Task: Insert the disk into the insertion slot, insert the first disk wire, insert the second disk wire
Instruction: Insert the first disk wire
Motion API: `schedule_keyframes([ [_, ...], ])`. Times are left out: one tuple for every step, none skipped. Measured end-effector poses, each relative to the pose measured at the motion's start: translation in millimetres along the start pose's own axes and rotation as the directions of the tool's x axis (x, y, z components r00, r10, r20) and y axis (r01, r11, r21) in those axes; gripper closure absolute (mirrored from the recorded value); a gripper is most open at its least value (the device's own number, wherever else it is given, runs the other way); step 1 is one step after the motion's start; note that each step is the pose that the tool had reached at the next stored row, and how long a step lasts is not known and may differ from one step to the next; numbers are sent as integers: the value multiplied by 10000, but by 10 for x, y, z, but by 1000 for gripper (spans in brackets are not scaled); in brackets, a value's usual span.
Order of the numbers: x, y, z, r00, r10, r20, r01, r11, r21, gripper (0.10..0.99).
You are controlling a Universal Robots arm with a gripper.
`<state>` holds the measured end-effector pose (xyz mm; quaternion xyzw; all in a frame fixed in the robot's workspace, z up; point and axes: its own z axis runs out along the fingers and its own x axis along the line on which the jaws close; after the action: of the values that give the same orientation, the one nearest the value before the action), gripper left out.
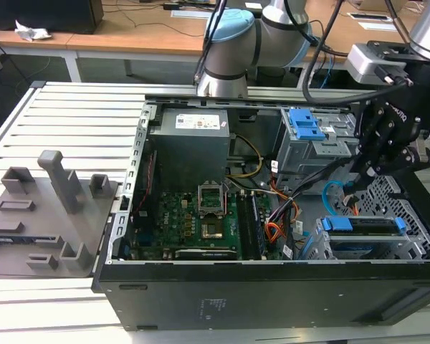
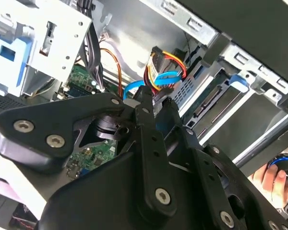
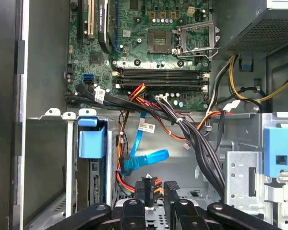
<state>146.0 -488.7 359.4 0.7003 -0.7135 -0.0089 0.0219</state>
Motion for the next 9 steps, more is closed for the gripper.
schedule_keyframes([
  [0,7,28,10000,2,-26,-2,10000,1,784],
  [0,6,42,10000,1,-34,-1,10000,1,784],
  [0,6,55,10000,2,-44,-2,10000,1,784],
  [-1,5,77,10000,2,-61,-1,10000,1,784],
  [-1,4,91,10000,2,-89,-2,10000,2,784],
  [-1,4,93,9999,3,-105,-3,10000,2,784],
  [-1,4,93,9999,4,-109,-4,10000,2,784],
  [-1,4,93,9999,4,-111,-4,10000,2,784],
  [-1,4,93,9999,4,-111,-4,10000,2,784],
])
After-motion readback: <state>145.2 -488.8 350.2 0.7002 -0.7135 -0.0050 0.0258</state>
